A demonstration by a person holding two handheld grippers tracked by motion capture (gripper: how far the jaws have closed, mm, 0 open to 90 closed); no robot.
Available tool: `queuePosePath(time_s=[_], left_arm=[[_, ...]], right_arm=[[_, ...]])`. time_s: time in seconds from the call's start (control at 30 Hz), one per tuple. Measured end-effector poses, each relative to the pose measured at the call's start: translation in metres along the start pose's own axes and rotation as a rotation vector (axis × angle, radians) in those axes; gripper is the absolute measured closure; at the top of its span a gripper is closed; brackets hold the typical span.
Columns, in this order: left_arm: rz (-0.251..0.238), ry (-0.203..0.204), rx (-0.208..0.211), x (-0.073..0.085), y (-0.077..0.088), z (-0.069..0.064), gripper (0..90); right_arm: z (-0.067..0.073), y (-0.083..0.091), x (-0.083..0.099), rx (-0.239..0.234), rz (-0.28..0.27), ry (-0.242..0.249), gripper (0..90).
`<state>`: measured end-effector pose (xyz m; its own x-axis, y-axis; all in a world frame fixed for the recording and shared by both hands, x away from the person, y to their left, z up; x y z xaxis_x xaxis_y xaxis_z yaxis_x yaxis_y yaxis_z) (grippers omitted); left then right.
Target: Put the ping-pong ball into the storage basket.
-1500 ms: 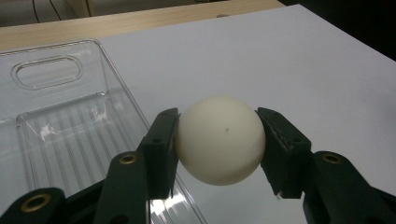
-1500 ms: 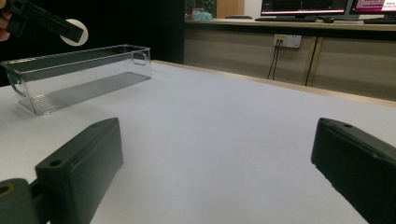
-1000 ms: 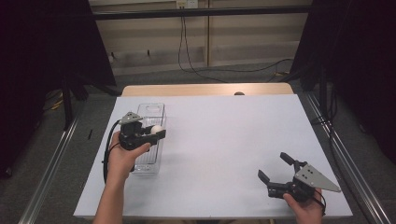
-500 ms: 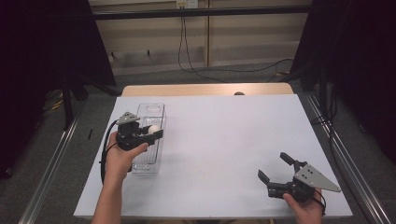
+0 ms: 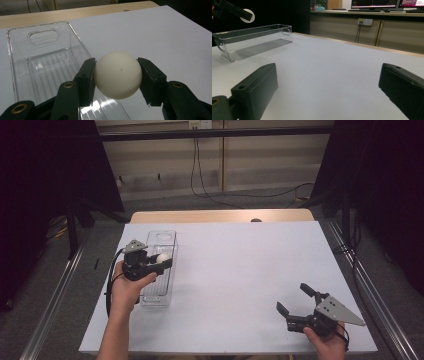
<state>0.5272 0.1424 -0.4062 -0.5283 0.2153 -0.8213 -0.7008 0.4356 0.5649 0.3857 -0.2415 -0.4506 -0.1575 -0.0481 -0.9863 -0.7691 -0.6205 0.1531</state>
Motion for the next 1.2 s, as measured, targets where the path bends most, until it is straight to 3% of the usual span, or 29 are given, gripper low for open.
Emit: queuePosePath(time_s=[1.2], left_arm=[[0.006, -0.001, -0.035, 0.006, 0.001, 0.013, 51.1]], right_arm=[[0.001, -0.002, 0.001, -0.009, 0.001, 0.003, 1.6]])
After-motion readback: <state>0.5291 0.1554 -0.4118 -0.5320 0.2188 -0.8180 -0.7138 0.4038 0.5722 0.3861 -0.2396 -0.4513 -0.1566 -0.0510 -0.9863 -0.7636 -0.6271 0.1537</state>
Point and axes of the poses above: each handheld gripper's, and its own axes: y roughly backward along the jaws, x roughly out of its underside, z roughly to its left, the point moved 8 cm from there along -y, roughly forward along the jaws, and after that the axes turned 10 degrees about -x, right-handed, at the moved point
